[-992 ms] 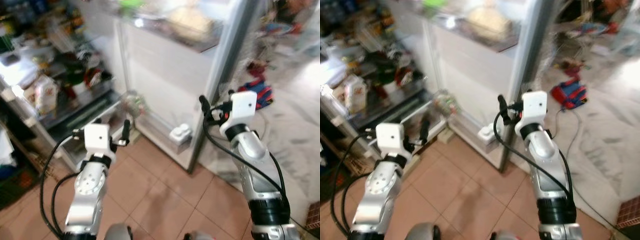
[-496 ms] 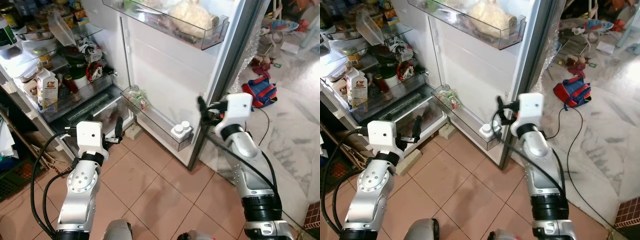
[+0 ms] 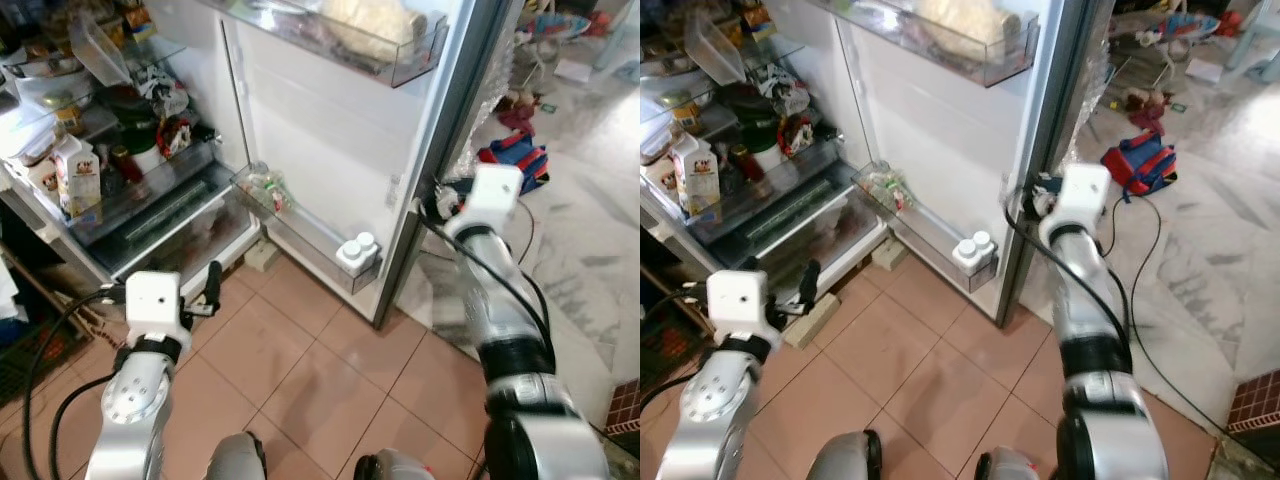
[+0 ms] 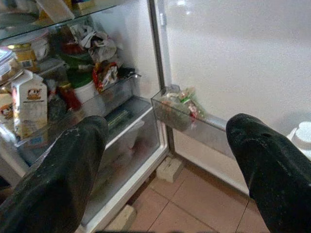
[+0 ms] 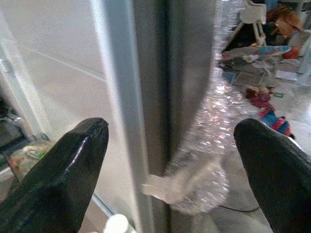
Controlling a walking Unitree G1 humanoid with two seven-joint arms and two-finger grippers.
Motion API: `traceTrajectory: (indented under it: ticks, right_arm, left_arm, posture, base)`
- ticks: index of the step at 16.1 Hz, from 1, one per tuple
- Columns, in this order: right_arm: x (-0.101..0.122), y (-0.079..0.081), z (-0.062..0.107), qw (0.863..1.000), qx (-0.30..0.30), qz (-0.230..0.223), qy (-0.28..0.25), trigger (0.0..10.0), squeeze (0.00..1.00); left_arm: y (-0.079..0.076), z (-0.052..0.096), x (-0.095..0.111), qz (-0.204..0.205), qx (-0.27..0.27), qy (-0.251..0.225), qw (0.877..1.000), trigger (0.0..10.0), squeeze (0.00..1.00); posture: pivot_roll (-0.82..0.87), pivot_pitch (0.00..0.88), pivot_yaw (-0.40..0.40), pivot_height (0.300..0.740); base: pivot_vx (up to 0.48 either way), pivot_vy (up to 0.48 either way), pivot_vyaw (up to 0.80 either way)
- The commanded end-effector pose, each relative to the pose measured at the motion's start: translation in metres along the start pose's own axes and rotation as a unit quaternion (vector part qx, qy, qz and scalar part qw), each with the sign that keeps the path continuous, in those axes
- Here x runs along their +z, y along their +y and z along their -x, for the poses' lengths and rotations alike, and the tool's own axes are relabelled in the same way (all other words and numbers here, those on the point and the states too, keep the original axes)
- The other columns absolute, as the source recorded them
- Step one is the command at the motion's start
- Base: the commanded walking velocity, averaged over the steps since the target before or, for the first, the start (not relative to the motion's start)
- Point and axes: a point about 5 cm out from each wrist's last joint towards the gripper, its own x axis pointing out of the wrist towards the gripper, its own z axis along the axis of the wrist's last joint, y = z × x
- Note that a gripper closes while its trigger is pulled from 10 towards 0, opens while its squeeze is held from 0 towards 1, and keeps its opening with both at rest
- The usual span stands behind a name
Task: Restocking fridge
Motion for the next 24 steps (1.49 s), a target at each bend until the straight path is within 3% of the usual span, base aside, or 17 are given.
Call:
traceTrajectory:
  ticks: [1,5,8,10,14,18,21,24]
  right_arm:
    - [-0.001,0.001,-0.007,1.000,0.003,-0.008,0.002,10.0,0.00]
    - [0.007,0.004,-0.021,1.000,-0.003,-0.013,-0.003,10.0,0.00]
    - [0.022,0.007,-0.032,0.999,-0.026,-0.005,-0.022,10.0,0.00]
    - [0.030,0.010,-0.038,0.999,-0.022,-0.018,-0.030,10.0,0.00]
    - [0.043,0.023,-0.045,0.998,0.021,-0.043,-0.043,10.0,0.00]
    - [0.035,0.045,-0.043,0.989,0.100,-0.104,-0.026,10.0,0.00]
    - [0.020,0.077,-0.028,0.944,0.268,-0.190,0.007,10.0,0.00]
    - [0.013,0.088,0.006,0.878,0.423,-0.221,0.033,10.0,0.00]
  left_arm:
    - [0.002,0.003,0.002,-0.007,-0.001,0.004,1.000,10.0,0.00]
    - [0.009,0.016,0.004,-0.017,0.009,0.017,1.000,10.0,0.00]
    - [0.016,0.037,0.002,-0.026,0.017,0.041,0.999,10.0,0.00]
    - [0.015,0.040,0.003,-0.027,0.016,0.046,0.998,10.0,0.00]
    - [0.018,0.041,0.006,-0.032,0.015,0.052,0.998,10.0,0.00]
    - [0.016,0.039,0.004,-0.030,0.014,0.054,0.998,10.0,0.00]
    - [0.008,0.027,0.004,-0.023,0.007,0.042,0.999,10.0,0.00]
    - [0.009,0.020,0.004,-0.021,0.009,0.037,0.999,10.0,0.00]
  posture:
    - [0.18,0.189,0.008,0.740]
    - [0.23,0.226,0.006,0.740]
    - [0.27,0.259,0.011,0.740]
    - [0.28,0.263,0.014,0.740]
    - [0.30,0.261,0.014,0.740]
    - [0.27,0.237,0.006,0.740]
    - [0.24,0.205,-0.002,0.740]
    - [0.22,0.181,-0.007,0.740]
  base:
    - [0.000,0.000,0.00]
    - [0.000,0.000,0.00]
    - [0.000,0.000,0.00]
    - [0.000,0.000,0.00]
    - [0.000,0.000,0.00]
    - [0.000,0.000,0.00]
    - [0.000,0.000,0.00]
    - [0.000,0.000,0.00]
